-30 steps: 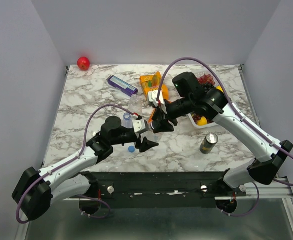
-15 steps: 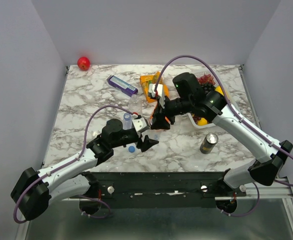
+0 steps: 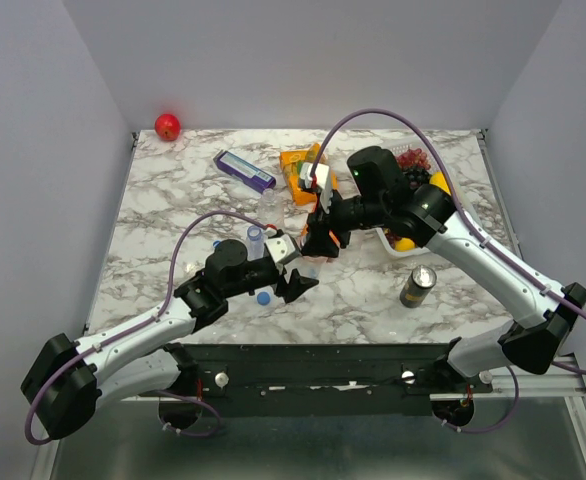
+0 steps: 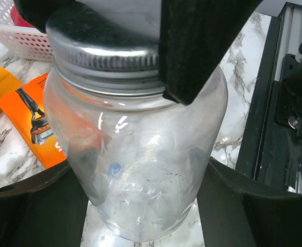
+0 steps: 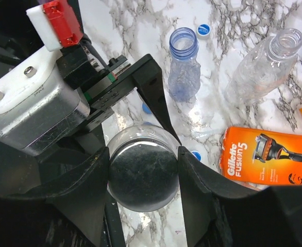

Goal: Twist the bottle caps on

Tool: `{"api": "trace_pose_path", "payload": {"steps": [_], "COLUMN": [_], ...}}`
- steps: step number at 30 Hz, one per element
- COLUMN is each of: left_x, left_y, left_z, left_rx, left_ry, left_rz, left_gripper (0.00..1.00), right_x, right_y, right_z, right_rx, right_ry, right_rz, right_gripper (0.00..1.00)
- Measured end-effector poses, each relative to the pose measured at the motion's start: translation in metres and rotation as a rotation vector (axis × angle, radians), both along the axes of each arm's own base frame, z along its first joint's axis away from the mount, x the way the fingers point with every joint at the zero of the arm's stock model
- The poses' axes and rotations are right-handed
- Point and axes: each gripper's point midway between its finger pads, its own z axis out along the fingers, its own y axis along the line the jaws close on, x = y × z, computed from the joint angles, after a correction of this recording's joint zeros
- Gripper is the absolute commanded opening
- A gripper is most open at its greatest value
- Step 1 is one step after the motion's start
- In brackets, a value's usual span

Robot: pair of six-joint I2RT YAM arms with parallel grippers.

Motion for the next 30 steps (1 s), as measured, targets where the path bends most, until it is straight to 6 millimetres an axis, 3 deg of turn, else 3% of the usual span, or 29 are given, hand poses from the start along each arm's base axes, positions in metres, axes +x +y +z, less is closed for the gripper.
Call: {"api": "trace_pose_path", "payload": {"steps": [15, 17, 18, 21, 24, 28, 30], "left_x": [0.004, 0.005, 0.005, 0.005, 0.007, 0.008, 0.007], "left_y": [0.0, 0.0, 0.0, -0.001, -0.001, 0.0, 0.0], "left_z": [-0.001, -0.002, -0.002, -0.001, 0.004, 0.013, 0.012], "left_rx": [0.001, 0.006, 0.006, 0.001, -0.024, -0.057, -0.059], "left_ry": [0.003, 0.0, -0.001, 0.002, 0.007, 0.009, 0.017], "left_rz": [0.041, 0.046, 0.045, 0.047, 0.059, 0.066, 0.063], "left_gripper": [0.0, 0.0, 0.0, 0.0, 0.0, 0.0, 0.0], "right_x": [0.005, 0.006, 0.006, 0.008, 0.01, 0.006, 0.004], "right_y": [-0.001, -0.001, -0.002, -0.003, -0.008, -0.015, -0.017], "right_z": [0.0, -0.001, -0.001, -0.001, -0.006, -0.014, -0.014], "right_rx": [-0.004, -0.008, -0.01, -0.015, -0.041, -0.061, -0.058], "right_ry": [0.018, 0.018, 0.018, 0.008, 0.008, 0.023, 0.027], "right_rz": [-0.058, -0.064, -0.066, -0.072, -0.1, -0.123, -0.126], "right_gripper": [0.33, 0.42, 0.62, 0.83, 0.83, 0.76, 0.79]}}
